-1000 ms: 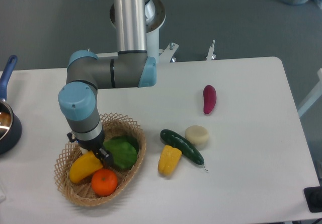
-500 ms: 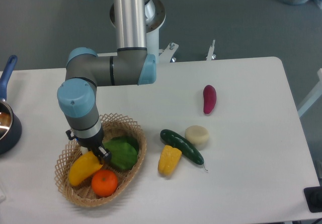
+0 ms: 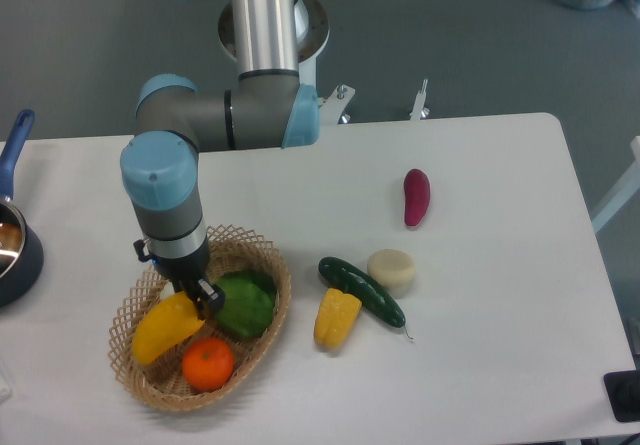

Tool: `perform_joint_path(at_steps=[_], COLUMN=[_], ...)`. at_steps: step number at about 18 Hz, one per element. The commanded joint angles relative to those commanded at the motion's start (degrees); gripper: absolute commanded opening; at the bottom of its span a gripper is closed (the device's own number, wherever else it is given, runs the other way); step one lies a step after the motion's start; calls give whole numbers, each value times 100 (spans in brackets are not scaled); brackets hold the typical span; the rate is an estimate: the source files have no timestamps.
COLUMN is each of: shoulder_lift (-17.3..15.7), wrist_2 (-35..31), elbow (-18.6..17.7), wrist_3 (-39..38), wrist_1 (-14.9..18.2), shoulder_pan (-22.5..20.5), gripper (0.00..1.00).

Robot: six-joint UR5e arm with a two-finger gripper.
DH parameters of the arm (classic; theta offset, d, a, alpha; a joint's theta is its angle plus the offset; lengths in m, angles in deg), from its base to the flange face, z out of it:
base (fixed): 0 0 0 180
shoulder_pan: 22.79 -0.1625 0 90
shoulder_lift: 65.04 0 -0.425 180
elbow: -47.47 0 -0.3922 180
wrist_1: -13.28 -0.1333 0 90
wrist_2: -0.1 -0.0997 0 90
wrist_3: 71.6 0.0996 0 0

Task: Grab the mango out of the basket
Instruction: 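Lift the yellow mango up out of the basket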

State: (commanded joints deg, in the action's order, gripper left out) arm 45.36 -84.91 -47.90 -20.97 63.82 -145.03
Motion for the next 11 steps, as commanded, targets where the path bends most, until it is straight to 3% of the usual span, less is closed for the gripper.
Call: perform_joint_path(at_steps=[6, 11], shoulder_lift=[-632, -791], wrist_2=[967, 1881], elbow=[71, 421], wrist_3=[79, 272], wrist_1=[-18, -88], shoulder_pan=[-905, -1828], gripper=[38, 38])
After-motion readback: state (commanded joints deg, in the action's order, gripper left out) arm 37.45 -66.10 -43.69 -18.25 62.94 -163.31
